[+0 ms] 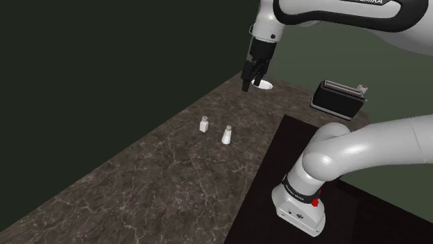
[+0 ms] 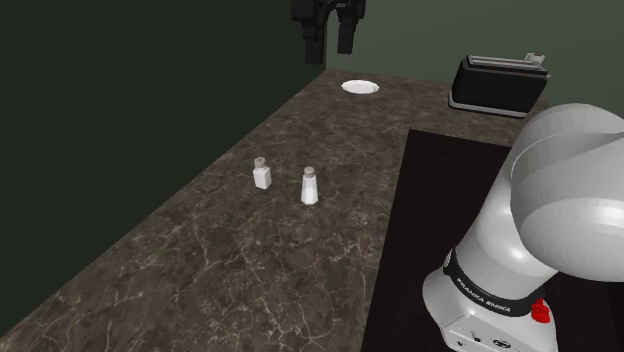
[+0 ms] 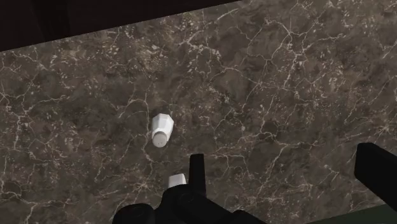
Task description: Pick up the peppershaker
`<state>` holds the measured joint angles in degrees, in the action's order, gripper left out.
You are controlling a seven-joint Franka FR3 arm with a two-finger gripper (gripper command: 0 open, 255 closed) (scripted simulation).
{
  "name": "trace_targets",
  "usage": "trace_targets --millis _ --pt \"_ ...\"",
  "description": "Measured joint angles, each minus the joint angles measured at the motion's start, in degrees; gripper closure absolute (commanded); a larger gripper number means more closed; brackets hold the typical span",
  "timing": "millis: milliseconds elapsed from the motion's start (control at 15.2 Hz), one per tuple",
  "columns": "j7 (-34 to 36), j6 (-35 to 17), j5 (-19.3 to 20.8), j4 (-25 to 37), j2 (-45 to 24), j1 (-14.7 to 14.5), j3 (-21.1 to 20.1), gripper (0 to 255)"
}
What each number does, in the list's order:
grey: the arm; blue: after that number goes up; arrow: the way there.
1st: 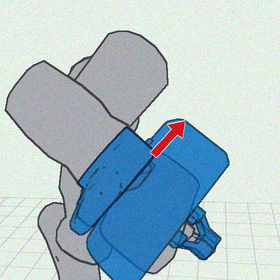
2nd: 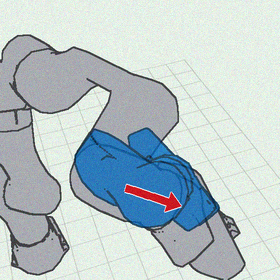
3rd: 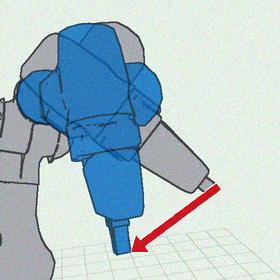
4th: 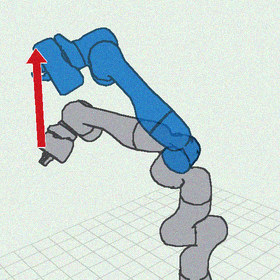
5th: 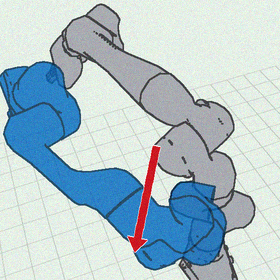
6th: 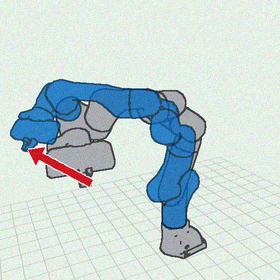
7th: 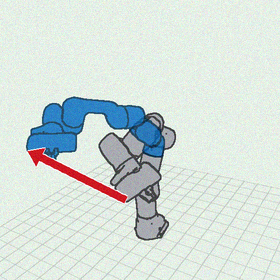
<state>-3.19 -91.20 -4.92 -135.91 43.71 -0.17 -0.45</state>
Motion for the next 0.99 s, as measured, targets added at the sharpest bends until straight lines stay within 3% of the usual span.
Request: trace_targets --millis 462,990 --pt "-0.3 -7.7 1.0 -0.9 -8.5 0.6 -0.2 0" --pt "-0.1 -19.5 2.7 2.5 -26.0 1.5 -0.5 0"
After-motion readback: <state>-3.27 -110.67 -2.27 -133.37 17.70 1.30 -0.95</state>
